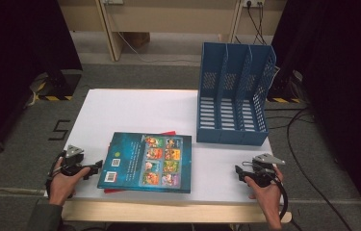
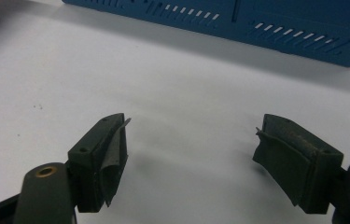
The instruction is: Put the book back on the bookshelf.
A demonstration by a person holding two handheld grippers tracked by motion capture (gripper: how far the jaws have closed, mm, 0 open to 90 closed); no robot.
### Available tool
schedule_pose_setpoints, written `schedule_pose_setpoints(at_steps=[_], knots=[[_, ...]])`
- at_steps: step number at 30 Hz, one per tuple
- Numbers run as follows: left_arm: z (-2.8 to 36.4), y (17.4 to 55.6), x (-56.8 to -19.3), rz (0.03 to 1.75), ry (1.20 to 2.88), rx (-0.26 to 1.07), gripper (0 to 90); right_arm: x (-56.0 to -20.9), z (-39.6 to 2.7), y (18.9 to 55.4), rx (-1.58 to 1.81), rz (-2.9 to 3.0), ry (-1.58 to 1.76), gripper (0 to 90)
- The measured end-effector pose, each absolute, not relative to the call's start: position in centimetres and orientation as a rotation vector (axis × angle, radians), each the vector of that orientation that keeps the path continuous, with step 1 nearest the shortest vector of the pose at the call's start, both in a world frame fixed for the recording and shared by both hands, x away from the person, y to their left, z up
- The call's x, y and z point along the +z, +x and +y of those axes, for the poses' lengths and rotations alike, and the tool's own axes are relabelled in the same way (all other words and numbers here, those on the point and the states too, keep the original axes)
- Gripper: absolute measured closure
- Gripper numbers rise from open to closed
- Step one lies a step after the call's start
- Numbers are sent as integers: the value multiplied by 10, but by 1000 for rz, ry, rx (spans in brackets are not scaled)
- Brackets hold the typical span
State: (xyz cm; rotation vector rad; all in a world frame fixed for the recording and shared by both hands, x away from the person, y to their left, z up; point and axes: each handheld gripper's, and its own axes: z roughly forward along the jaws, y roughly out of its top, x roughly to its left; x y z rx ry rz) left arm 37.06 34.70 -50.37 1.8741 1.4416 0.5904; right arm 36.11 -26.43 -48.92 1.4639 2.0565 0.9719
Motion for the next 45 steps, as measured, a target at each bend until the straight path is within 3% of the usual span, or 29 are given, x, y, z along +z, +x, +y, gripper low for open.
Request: schedule_pose_setpoints(at_steps=[13,19,29,36,45], knots=[[347,353,-485,1445,1798,609,166,-477,-244,356,1097,2073,1430,267],[332,342,-479,1381,1858,590,183,-471,-230,354,1140,2106,1418,273],[319,329,-475,1376,1876,656,350,-466,-206,350,1255,2163,1385,277],[298,319,-469,1285,1969,669,285,-466,-178,345,1328,2245,1335,272],[291,317,-467,1265,1995,694,277,-474,-161,346,1401,2302,1360,269]])
